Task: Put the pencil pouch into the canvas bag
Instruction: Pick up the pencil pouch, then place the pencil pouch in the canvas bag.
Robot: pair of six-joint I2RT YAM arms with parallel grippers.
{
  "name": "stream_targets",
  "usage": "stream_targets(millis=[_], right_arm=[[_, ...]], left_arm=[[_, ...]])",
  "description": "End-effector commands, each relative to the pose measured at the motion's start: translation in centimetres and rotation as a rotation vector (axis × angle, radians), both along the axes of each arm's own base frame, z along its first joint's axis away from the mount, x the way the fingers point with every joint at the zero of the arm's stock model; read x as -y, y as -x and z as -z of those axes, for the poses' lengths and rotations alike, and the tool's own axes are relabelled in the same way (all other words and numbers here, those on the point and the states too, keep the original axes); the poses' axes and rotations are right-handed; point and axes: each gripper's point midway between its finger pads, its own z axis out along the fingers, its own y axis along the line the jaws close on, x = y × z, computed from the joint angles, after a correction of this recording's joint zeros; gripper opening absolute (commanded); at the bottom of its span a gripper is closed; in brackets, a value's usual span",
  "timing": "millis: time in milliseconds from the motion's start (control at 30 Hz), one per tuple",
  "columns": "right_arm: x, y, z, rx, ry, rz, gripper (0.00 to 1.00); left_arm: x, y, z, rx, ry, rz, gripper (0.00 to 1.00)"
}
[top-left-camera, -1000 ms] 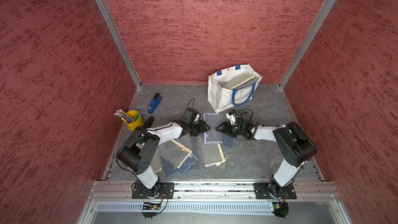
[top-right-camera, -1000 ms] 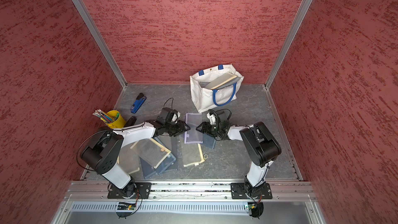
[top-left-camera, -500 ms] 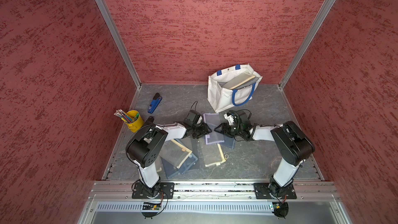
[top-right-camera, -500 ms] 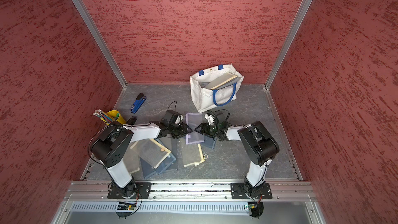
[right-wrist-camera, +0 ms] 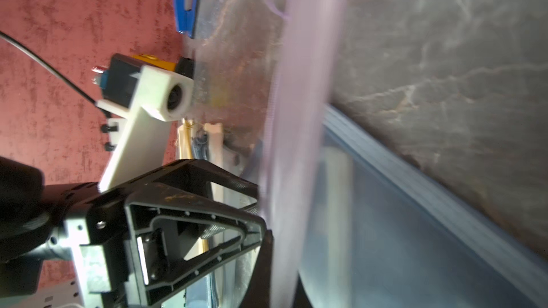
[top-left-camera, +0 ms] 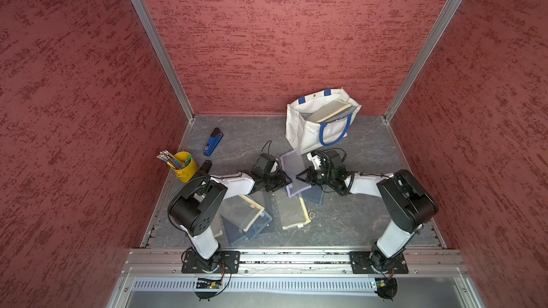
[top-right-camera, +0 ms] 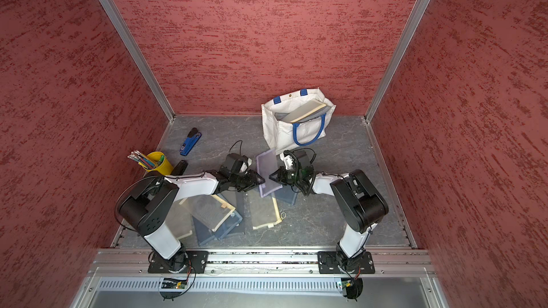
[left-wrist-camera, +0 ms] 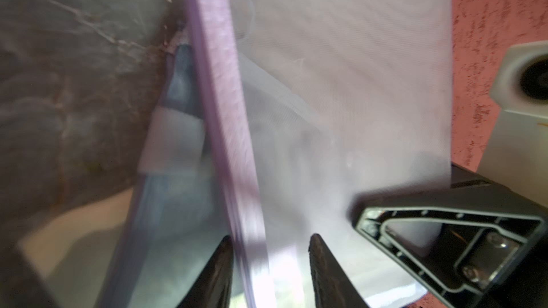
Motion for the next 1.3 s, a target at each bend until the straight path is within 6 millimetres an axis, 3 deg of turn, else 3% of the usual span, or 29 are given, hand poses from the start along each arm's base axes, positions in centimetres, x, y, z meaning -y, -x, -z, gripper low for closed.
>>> stream_targets(millis=[0, 133, 333, 467, 567, 767, 933, 1067, 1267], right_arm=[[-0.5, -0.2, -5.0, 0.111, -0.033, -0.021, 0.00], [0.3, -0.5, -10.0, 0.212, 0.013, -0.007, 0.00], [1.7, -1.8, -19.8, 0.378, 0.029, 0.093, 0.00], [2.5, -4.1, -25.8, 0.477, 0.037, 0.188, 0.00], [3.7, -6.9, -29.2, 0.507, 0.049, 0.294, 0.00], [8.7, -13.8, -32.8, 0.501, 0.053, 0.585, 0.00], [12.5, -17.9, -34.4, 0.506, 0.005, 0.813, 0.00], [13.8, -20.2, -33.8, 0.500, 0.017, 0.916, 0.00], [14.2, -23.5, -29.9, 0.439, 0.081, 0.971, 0.00]], left_arm=[[-0.7, -0.2, -3.0, 0.073, 0.017, -0.010, 0.52], [-1.6, 0.2, -6.2, 0.140, -0.003, 0.000, 0.72], [-2.9, 0.3, -11.4, 0.272, -0.045, 0.006, 0.97], [-3.6, 0.4, -14.4, 0.349, -0.033, -0.016, 0.99], [-3.7, 0.6, -15.7, 0.381, -0.030, -0.007, 0.99], [-3.3, 1.4, -17.3, 0.440, -0.044, 0.031, 0.99], [-3.0, 2.1, -17.3, 0.451, -0.037, 0.038, 0.99], [-2.9, 2.4, -17.8, 0.467, -0.037, 0.038, 0.99], [-3.1, 2.6, -18.7, 0.493, -0.019, 0.013, 0.99]])
